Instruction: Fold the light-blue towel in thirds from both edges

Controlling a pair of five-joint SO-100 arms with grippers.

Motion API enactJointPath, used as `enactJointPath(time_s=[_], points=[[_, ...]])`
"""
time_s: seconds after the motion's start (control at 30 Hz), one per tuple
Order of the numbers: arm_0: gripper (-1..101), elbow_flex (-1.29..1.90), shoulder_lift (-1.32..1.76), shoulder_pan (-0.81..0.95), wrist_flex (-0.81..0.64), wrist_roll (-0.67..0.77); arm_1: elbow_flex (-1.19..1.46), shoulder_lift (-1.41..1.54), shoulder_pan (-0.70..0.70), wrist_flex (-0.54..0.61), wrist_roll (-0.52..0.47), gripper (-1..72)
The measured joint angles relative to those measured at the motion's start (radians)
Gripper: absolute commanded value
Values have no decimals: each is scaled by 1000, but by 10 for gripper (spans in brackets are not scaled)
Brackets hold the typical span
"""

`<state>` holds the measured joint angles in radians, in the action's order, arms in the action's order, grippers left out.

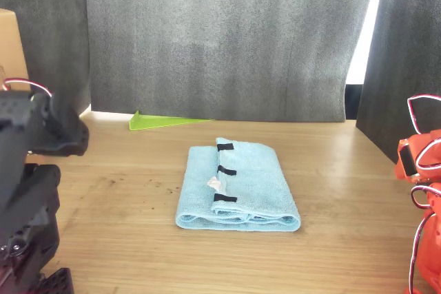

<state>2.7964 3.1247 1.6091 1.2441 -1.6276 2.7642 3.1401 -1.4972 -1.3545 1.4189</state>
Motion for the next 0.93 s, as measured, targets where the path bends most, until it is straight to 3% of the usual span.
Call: enactJointPath(time_s=[0.17,0.93], points=[[-3,3,43,11,12,0,0,0,26,-2,21,0],[-3,3,48,8,6,0,0,0,71,-20,77,0]])
